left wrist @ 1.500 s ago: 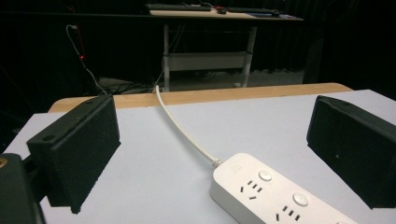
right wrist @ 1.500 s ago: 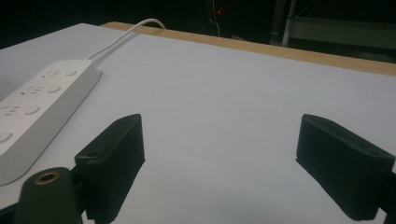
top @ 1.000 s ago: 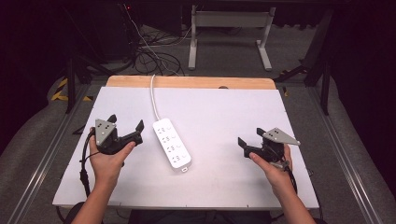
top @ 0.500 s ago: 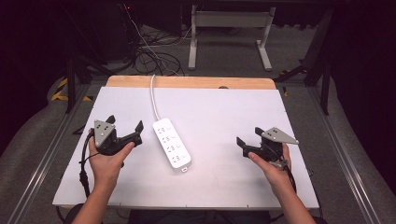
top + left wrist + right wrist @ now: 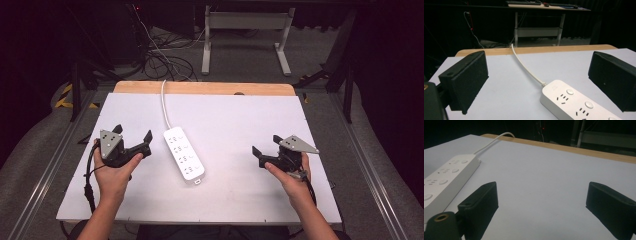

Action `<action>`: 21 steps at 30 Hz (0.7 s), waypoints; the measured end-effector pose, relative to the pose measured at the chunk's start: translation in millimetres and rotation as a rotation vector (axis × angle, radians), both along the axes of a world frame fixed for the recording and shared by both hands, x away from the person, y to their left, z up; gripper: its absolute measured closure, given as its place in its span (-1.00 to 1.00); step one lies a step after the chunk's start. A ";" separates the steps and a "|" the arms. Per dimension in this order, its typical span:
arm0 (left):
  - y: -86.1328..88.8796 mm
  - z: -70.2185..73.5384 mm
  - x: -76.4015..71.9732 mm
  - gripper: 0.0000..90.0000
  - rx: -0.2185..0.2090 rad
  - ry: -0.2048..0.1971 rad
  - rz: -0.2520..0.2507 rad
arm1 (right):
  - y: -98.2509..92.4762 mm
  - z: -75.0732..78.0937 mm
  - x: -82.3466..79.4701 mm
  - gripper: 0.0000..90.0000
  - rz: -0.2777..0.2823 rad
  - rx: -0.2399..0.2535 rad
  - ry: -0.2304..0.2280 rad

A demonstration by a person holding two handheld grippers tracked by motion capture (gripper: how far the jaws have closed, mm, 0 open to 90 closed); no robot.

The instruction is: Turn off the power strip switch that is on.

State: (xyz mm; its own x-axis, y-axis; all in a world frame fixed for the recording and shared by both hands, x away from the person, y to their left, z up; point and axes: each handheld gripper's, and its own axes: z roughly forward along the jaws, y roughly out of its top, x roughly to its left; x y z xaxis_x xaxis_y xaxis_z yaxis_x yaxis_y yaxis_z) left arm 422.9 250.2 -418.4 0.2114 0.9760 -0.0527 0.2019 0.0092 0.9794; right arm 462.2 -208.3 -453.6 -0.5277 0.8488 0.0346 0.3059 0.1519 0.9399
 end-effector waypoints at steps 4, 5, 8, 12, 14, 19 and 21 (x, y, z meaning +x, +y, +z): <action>-0.3 -0.3 0.3 -0.93 -0.002 -0.002 -0.002 | -0.7 0.5 -0.4 -0.86 0.001 0.001 -0.006; -0.3 -0.2 0.3 -0.93 -0.002 0.000 -0.002 | -0.6 0.3 -0.3 -0.91 0.002 0.000 -0.004; -0.2 -0.6 0.4 -0.93 -0.004 0.001 -0.002 | -0.2 0.1 0.0 -0.94 0.005 0.006 0.001; 0.3 -0.5 0.3 -0.93 -0.003 0.002 -0.002 | -0.4 0.3 -0.1 -0.94 0.004 0.002 -0.003; 0.4 -0.6 0.2 -0.93 -0.002 0.003 -0.004 | -0.7 0.3 0.0 -0.94 0.001 0.002 -0.004; 0.5 -0.8 0.2 -0.92 -0.003 0.004 -0.005 | -0.4 0.1 -0.2 -0.93 0.001 0.003 -0.001; 0.9 -0.8 0.6 -0.92 -0.006 0.006 -0.007 | -0.2 0.1 -0.4 -0.92 0.003 0.002 0.000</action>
State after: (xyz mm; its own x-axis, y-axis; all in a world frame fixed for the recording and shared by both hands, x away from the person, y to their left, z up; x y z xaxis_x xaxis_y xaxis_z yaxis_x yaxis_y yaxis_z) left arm 423.5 251.1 -419.3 0.2176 0.9742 -0.0597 0.2075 0.0136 0.9781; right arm 461.8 -208.5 -453.5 -0.5298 0.8473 0.0361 0.3051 0.1507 0.9403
